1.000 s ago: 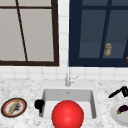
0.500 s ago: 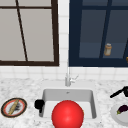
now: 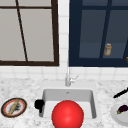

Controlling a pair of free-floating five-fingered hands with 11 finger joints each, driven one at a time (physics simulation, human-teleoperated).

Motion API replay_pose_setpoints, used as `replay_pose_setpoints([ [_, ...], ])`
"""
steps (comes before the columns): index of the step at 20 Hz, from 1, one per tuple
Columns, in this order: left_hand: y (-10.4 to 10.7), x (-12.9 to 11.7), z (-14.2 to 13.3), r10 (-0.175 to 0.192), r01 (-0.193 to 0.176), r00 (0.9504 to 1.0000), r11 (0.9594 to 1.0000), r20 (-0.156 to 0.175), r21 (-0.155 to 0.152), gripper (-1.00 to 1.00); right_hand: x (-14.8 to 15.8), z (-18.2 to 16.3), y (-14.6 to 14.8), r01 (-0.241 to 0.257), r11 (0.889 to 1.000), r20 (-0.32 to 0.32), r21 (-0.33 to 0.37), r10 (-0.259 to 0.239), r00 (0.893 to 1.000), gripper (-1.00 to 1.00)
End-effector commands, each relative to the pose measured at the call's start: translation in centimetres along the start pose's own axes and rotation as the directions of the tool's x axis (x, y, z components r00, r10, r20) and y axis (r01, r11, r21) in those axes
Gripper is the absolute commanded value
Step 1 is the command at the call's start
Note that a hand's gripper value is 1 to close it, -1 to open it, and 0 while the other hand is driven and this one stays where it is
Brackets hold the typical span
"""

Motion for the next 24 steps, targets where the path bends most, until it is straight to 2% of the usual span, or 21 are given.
replay_pose_setpoints([
  [1, 0.0, 0.0, 0.0, 0.0, 0.0, 1.0, 1.0, 0.0, 0.0, 0.0, 0.2, 0.6, -0.3, 0.122, 0.993, 0.041, -0.005, -0.122, 0.992, -1.0],
  [5, 0.0, 0.0, 0.0, 0.0, 0.0, 1.0, 1.0, 0.0, 0.0, 0.0, 0.9, 1.4, -0.7, 0.154, 0.988, 0.035, -0.031, -0.153, 0.988, -1.0],
  [7, 0.0, 0.0, 0.0, 0.0, 0.0, 1.0, 1.0, 0.0, 0.0, 0.0, 0.3, 2.1, -1.4, 0.126, 0.992, 0.092, -0.011, -0.124, 0.988, -1.0],
  [8, 0.0, 0.0, 0.0, 0.0, 0.0, 1.0, 1.0, 0.0, 0.0, 0.0, -0.4, 2.6, -1.8, 0.12, 0.993, 0.099, 0.006, -0.12, 0.988, -1.0],
  [9, 0.0, 0.0, 0.0, 0.0, 0.0, 1.0, 1.0, 0.0, 0.0, 0.0, 0.2, 1.8, -1.0, 0.063, 0.998, 0.049, -0.022, -0.062, 0.997, -1.0],
  [11, 0.0, 0.0, 0.0, 0.0, 0.0, 1.0, 1.0, 0.0, 0.0, 0.0, 0.1, 2.2, -1.2, 0.046, 0.999, 0.05, -0.014, -0.045, 0.998, -1.0],
  [15, 0.0, 0.0, 0.0, 0.0, 0.0, 1.0, 1.0, 0.0, 0.0, 0.0, -1.5, 5.0, -2.9, 0.09, 0.996, 0.121, -0.017, -0.087, 0.989, -1.0],
  [18, 0.0, 0.0, 0.0, 0.0, 0.0, 1.0, 1.0, 0.0, 0.0, 0.0, -0.3, 5.3, -1.9, 0.185, 0.981, 0.123, -0.052, -0.177, 0.976, -1.0],
  [24, 0.0, 0.0, 0.0, 0.0, 0.0, 1.0, 1.0, 0.0, 0.0, 0.0, 0.3, 6.4, -2.2, 0.244, 0.961, 0.118, -0.128, -0.229, 0.966, -1.0],
])
